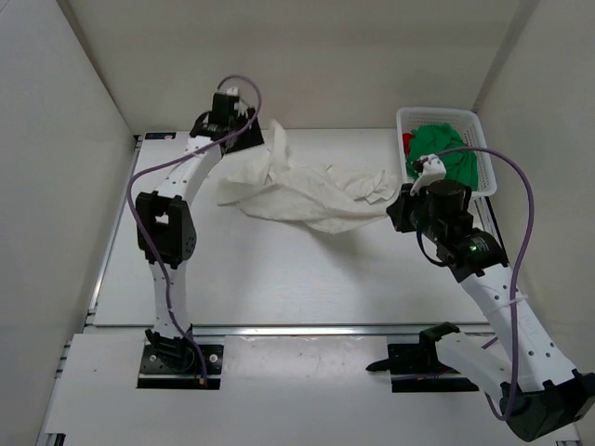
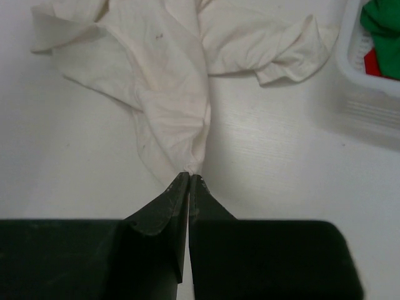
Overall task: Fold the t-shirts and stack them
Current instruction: Flatten out the tshirt
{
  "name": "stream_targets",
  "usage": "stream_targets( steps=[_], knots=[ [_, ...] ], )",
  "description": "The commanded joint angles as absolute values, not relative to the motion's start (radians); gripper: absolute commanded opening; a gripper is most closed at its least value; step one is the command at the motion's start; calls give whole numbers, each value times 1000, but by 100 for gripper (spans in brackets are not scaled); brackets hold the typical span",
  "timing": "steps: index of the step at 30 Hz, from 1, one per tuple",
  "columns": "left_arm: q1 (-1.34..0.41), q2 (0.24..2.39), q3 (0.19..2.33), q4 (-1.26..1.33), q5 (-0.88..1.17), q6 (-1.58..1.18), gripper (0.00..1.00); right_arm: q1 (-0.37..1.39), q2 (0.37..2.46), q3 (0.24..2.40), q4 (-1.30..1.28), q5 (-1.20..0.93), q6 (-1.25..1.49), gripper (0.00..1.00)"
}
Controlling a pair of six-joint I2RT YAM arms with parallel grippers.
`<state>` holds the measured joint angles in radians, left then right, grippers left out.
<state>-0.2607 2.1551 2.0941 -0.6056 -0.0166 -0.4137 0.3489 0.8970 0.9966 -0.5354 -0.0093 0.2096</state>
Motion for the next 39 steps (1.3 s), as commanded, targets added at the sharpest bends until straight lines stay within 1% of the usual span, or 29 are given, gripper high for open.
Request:
stream_targets(
  steps=[1, 3, 4, 5, 7, 8, 10, 11, 13, 18, 21, 27, 33, 39],
  knots=[
    [-210, 1929, 1771, -519, 12, -425, 82, 293, 879, 956, -474, -70, 219, 0],
    [-206, 1833, 1546, -442, 29, -463, 67, 284, 876, 931, -465, -92, 222, 0],
    [-210, 1775, 1425, -384, 23, -485, 50, 287, 867, 917, -456, -94, 222, 0],
    [-209, 1717, 1372, -332, 14, -497, 48, 290, 874, 904, -446, -89, 221, 0],
    [-206, 1656, 1182, -255, 12, -566, 47, 296, 864, 887, -442, -100, 216, 0],
    [-201, 1637, 1140, -224, 12, -587, 47, 296, 870, 890, -434, -104, 218, 0],
    [-155, 1585, 987, -96, 32, -693, 46, 302, 870, 884, -434, -110, 218, 0],
    [-118, 1591, 954, -42, 64, -719, 45, 307, 870, 873, -434, -115, 213, 0],
    [-79, 1612, 907, -12, 81, -790, 44, 311, 868, 874, -434, -112, 221, 0],
    [-22, 1693, 870, 104, 94, -922, 48, 322, 887, 874, -434, -113, 213, 1],
    [-17, 1742, 888, 137, 86, -983, 52, 328, 890, 876, -434, -110, 224, 0],
    [-41, 1827, 911, 181, 80, -1083, 47, 354, 905, 882, -439, -100, 222, 0],
    [-58, 1856, 899, 199, 9, -1132, 48, 354, 910, 881, -428, -104, 229, 0],
    [-54, 1885, 885, 219, -29, -1170, 40, 365, 916, 887, -426, -113, 233, 0]
  ],
)
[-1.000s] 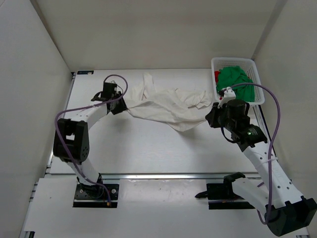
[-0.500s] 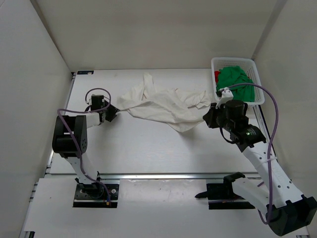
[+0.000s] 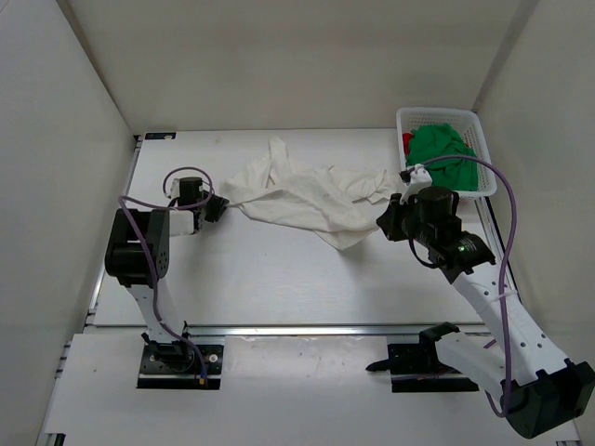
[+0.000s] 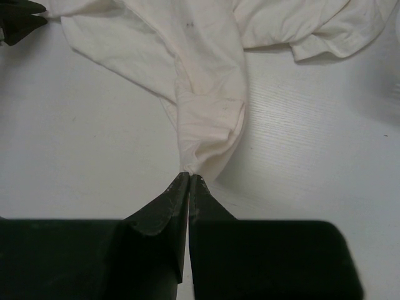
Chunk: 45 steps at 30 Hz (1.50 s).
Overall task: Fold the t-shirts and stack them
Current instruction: Flatten out the tshirt
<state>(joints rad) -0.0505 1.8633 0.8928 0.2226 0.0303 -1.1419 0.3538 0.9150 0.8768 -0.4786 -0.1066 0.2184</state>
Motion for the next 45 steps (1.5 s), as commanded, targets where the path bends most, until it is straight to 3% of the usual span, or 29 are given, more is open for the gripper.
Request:
stream_targets(
  steps=[1, 6, 11, 15, 24, 32, 36, 41, 45],
  knots=[
    [-51, 1897, 887, 225, -28, -1172, 37, 367, 917, 887, -428, -109, 235, 0],
    [-43, 1910, 908, 218, -38, -1189, 22, 383, 923, 890, -434, -95, 241, 0],
    [-29, 1919, 923, 218, -31, -1187, 14, 388, 914, 894, -451, -89, 242, 0],
    [-25, 1918, 942, 201, -28, -1164, 0, 385, 902, 900, -457, -80, 242, 0],
    [-72, 1708, 1000, 98, -5, -910, 0, 387, 911, 1032, -555, 41, 238, 0],
    [-167, 1375, 1319, -332, 87, -594, 0, 491, 957, 1522, -735, 331, 216, 0],
    [-42, 1266, 1513, -426, 228, -601, 0, 570, 1031, 1831, -857, 457, 176, 0],
    [133, 1210, 1725, -523, 293, -627, 0, 644, 1175, 2221, -940, 454, 127, 0],
    [181, 1218, 1804, -561, 279, -621, 0, 748, 1226, 2234, -865, 587, 60, 0]
  ],
)
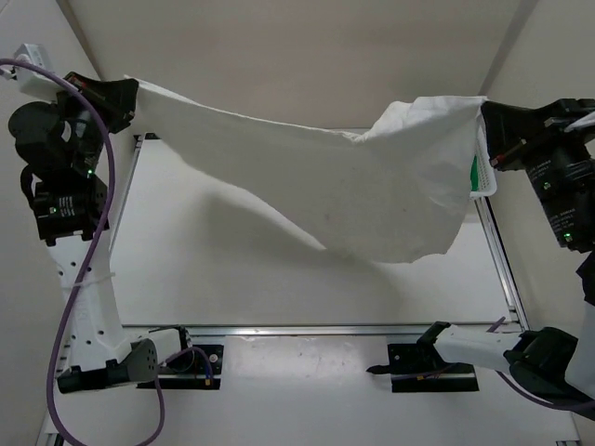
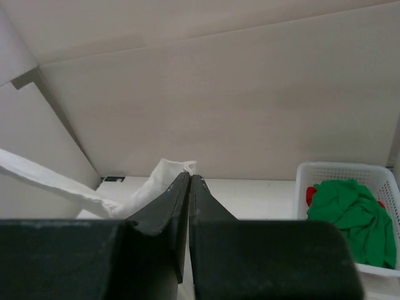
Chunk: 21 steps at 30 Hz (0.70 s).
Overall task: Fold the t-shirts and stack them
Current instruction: Flatten out the tshirt
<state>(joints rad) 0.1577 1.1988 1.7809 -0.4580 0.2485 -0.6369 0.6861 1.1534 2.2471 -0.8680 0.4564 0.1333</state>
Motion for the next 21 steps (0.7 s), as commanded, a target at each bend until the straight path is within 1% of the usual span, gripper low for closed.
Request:
stream_targets(
  steps=[1, 2, 4, 5, 6, 8, 9, 10, 11, 12, 13, 14, 15, 16, 17, 18, 19, 21],
  knots=[
    [179, 1224, 1783, -552, 272, -626, 0, 818, 1236, 2179, -797, 709, 7, 0],
    [179, 1227, 1761, -543, 281, -623, 0, 872, 1241, 2128, -729, 750, -82, 0],
    [160, 1246, 1677, -508, 253, -621, 0, 803, 1301, 2086, -693, 686, -135, 0],
    [141, 1250, 1652, -474, 235, -620, 0, 690, 1321, 2121, -751, 608, -99, 0],
    [135, 1265, 1602, -448, 226, -627, 0, 554, 1362, 2106, -753, 436, -56, 0],
    [109, 1313, 1560, -428, 195, -620, 0, 418, 1416, 2036, -689, 173, -38, 0],
    [104, 1353, 1559, -423, 184, -612, 0, 382, 1442, 2022, -681, 128, -23, 0],
    [101, 1373, 1572, -413, 181, -620, 0, 336, 1524, 2042, -681, 80, -18, 0],
    [85, 1426, 1610, -416, 169, -615, 0, 321, 1619, 2122, -708, 63, -21, 0],
    [78, 1499, 1640, -416, 169, -620, 0, 298, 1678, 2251, -736, 69, -21, 0],
    [69, 1535, 1725, -428, 152, -617, 0, 290, 1792, 2331, -756, 54, -25, 0],
    [66, 1630, 1788, -475, 162, -627, 0, 278, 1848, 2493, -774, 54, -32, 0],
    [66, 1723, 1998, -526, 185, -643, 0, 246, 1896, 2534, -720, 22, 0, 0],
    [63, 1794, 2060, -541, 195, -649, 0, 223, 1898, 2534, -686, -26, 62, 0],
    [67, 1821, 2173, -563, 215, -664, 0, 171, 1899, 2530, -610, -131, 113, 0],
    [72, 1856, 2222, -586, 222, -667, 0, 138, 1891, 2531, -551, -181, 165, 0],
    [80, 1861, 2277, -575, 230, -692, 0, 124, 1872, 2537, -531, -184, 175, 0],
    [127, 1795, 2211, -461, 247, -736, 0, 132, 1821, 2534, -407, -158, 146, 0]
  ],
)
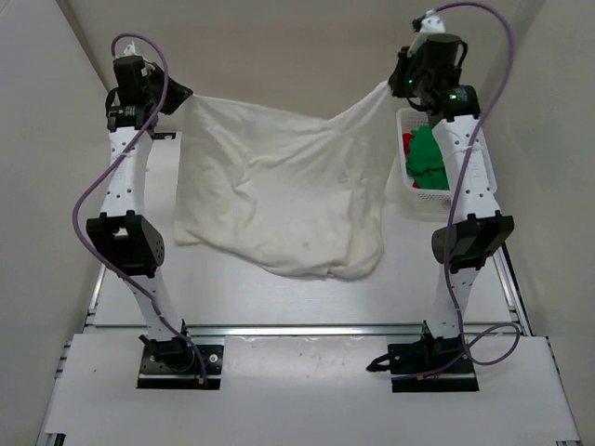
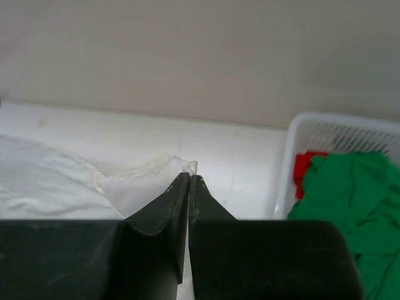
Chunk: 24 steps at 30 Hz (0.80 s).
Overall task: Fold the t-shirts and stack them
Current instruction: Flatten out the tshirt
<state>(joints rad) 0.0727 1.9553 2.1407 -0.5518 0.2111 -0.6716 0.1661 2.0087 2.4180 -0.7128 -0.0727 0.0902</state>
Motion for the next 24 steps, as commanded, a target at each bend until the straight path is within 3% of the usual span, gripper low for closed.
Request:
stream_targets(
  steps=[1, 6, 11, 14, 16, 19, 24],
  knots=[
    [144, 1746, 2147, -395, 248, -764, 0, 155, 1781, 2511, -373, -153, 121, 0],
    [215, 1674, 2158, -362, 221, -784, 0, 232, 1683, 2484, -262, -95, 12, 0],
    [247, 1603, 2041, -328, 207, -773, 0, 213, 1586, 2294, -356, -153, 15, 0],
    [224, 1445, 1671, -214, 163, -750, 0, 215, 1441, 1972, -361, -176, -21, 0],
    [226, 1286, 1425, -106, 135, -741, 0, 273, 1315, 1576, -281, -141, -40, 0],
    [218, 1122, 1023, -57, 75, -707, 0, 305, 1151, 1241, -244, -135, 50, 0],
    [230, 990, 654, -12, 75, -689, 0, 334, 982, 890, -311, -95, 159, 0]
  ],
)
